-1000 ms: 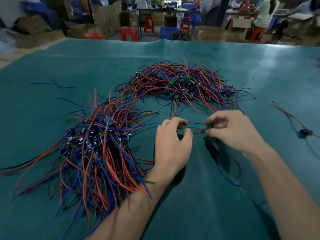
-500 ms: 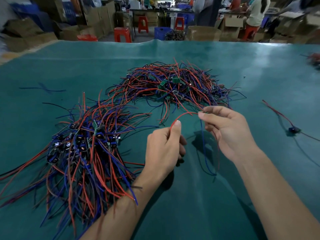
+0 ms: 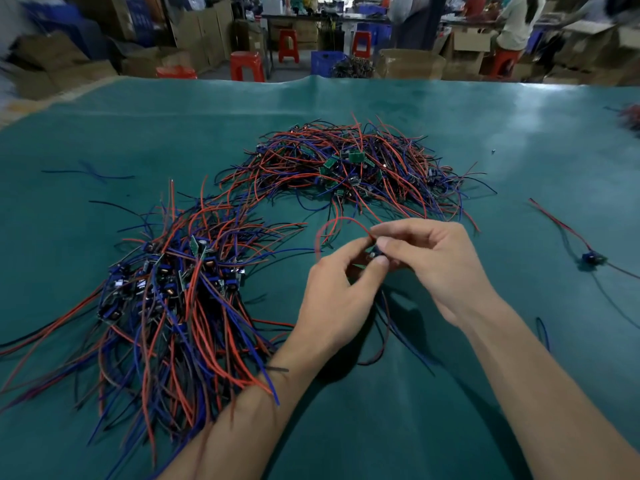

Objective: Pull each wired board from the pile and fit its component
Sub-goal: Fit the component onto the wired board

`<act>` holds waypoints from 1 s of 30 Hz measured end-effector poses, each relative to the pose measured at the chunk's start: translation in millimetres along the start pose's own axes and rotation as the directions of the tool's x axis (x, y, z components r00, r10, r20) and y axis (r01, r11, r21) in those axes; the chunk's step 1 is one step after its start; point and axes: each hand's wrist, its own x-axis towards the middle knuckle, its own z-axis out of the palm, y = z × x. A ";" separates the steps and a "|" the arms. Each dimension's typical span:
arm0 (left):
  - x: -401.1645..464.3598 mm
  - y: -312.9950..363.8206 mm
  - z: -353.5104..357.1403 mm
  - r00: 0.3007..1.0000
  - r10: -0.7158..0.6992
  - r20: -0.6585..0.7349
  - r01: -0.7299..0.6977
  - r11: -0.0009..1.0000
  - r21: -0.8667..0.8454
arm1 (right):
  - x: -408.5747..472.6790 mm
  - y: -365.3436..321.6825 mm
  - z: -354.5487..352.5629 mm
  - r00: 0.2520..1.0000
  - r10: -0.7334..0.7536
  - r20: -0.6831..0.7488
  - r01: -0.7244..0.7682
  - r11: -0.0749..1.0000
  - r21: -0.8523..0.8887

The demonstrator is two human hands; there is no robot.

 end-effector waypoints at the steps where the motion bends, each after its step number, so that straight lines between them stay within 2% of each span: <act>1: 0.2 -0.6 0.4 1.000 0.019 0.008 -0.019 0.999 0.035 | -0.3 0.3 0.0 1.000 0.008 -0.002 -0.008 0.999 0.031; 5: 1.0 -5.2 0.5 1.000 0.028 0.011 -0.028 0.999 0.038 | 1.5 -0.6 -4.3 0.969 0.230 0.094 -0.248 0.924 0.290; 7: 0.6 -7.5 1.6 1.000 0.022 0.000 -0.022 1.000 0.017 | 2.2 -1.5 -7.7 0.939 0.301 0.166 -0.340 0.887 0.314; 11: 0.4 -9.2 2.9 0.999 -0.041 0.004 0.041 0.995 -0.091 | 3.5 -2.7 -13.4 0.911 0.331 0.246 -0.395 0.872 0.291; 14: 1.0 -8.0 3.4 0.997 -0.071 0.042 0.075 0.993 -0.094 | 3.7 -1.9 -17.4 0.915 0.317 0.250 -0.381 0.881 0.280; 18: 1.7 -8.5 2.0 0.993 -0.115 0.007 0.115 0.988 -0.099 | 2.3 -1.2 -19.1 0.918 0.292 0.269 -0.364 0.889 0.277; 22: 1.6 -6.1 1.7 0.985 -0.170 0.001 0.168 0.974 -0.149 | 2.0 -2.0 -18.8 0.945 0.232 0.230 -0.300 0.896 0.328; 26: 2.5 -6.3 0.5 0.988 -0.153 -0.037 0.150 0.986 -0.074 | 1.6 -3.4 -19.8 0.959 0.186 0.212 -0.253 0.898 0.360; 30: 2.4 -5.4 1.2 0.986 -0.165 -0.026 0.164 0.985 -0.058 | 3.2 -2.9 -18.6 0.991 0.129 0.018 -0.130 0.969 0.211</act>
